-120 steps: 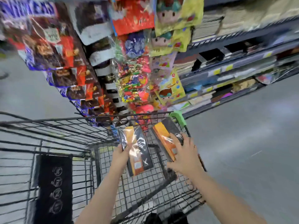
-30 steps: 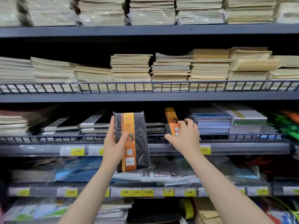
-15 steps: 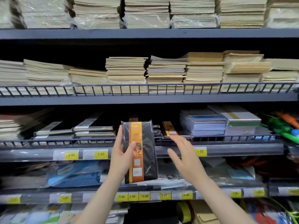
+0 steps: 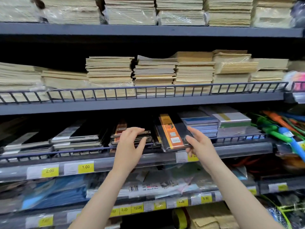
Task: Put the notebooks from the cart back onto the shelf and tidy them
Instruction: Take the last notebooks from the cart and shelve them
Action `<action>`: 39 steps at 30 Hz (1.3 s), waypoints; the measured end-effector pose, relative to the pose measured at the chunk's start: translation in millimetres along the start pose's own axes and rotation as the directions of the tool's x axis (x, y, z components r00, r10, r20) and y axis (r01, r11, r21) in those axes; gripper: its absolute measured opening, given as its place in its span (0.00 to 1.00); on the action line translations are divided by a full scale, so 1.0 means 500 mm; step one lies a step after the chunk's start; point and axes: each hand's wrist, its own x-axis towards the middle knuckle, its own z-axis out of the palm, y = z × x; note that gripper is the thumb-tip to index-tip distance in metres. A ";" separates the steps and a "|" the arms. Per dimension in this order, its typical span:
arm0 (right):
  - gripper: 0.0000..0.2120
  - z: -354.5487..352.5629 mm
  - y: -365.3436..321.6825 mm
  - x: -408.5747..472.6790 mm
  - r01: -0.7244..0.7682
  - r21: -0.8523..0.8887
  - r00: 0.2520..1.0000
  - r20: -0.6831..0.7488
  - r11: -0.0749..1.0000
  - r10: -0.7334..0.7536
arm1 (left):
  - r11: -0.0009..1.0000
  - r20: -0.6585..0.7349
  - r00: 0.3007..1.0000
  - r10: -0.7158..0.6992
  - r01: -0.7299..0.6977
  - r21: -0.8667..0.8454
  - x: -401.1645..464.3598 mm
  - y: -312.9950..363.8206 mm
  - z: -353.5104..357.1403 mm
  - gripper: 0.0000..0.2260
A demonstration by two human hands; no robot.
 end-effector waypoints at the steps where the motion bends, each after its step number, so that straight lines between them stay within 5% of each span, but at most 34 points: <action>1: 0.21 0.011 -0.008 0.027 -0.008 -0.005 1.000 -0.008 1.000 0.008 | 0.992 -0.004 0.997 0.075 -0.074 0.107 0.005 -0.017 0.003 0.13; 3: 0.20 0.037 -0.020 0.075 0.001 -0.069 1.000 -0.009 0.998 -0.002 | 0.943 0.036 0.988 0.150 -0.154 0.294 0.021 -0.048 0.011 0.16; 5: 0.19 0.060 -0.015 0.115 0.076 -0.350 0.996 -0.014 0.934 -0.087 | 0.888 0.117 0.987 0.114 -0.154 0.433 0.032 -0.071 0.018 0.18; 8: 0.16 0.075 0.016 0.111 0.114 -0.869 0.955 -0.039 0.482 -0.296 | 0.830 0.160 0.984 0.083 -0.158 0.535 0.033 -0.088 0.026 0.19; 10: 0.18 0.073 0.035 0.091 0.102 -0.954 0.887 -0.040 0.281 -0.459 | 0.821 0.141 0.984 0.105 -0.166 0.546 0.033 -0.097 0.029 0.19; 15: 0.21 0.041 0.081 0.078 0.364 -0.918 0.770 0.203 0.156 -0.605 | 0.823 0.059 0.988 0.141 -0.151 0.548 0.037 -0.106 0.034 0.19; 26: 0.12 0.075 0.066 0.140 0.333 -0.908 0.877 0.200 0.253 -0.437 | 0.872 0.071 0.997 0.012 -0.045 0.488 0.064 -0.122 0.024 0.19; 33: 0.11 0.055 0.085 0.115 0.308 -0.912 0.840 0.127 0.271 -0.527 | 0.869 0.187 0.980 0.073 -0.155 0.471 0.059 -0.060 0.085 0.23; 39: 0.16 0.035 0.108 0.075 0.255 -0.902 0.848 0.036 0.347 -0.529 | 0.848 0.151 0.989 -0.001 -0.079 0.524 0.052 -0.045 0.128 0.24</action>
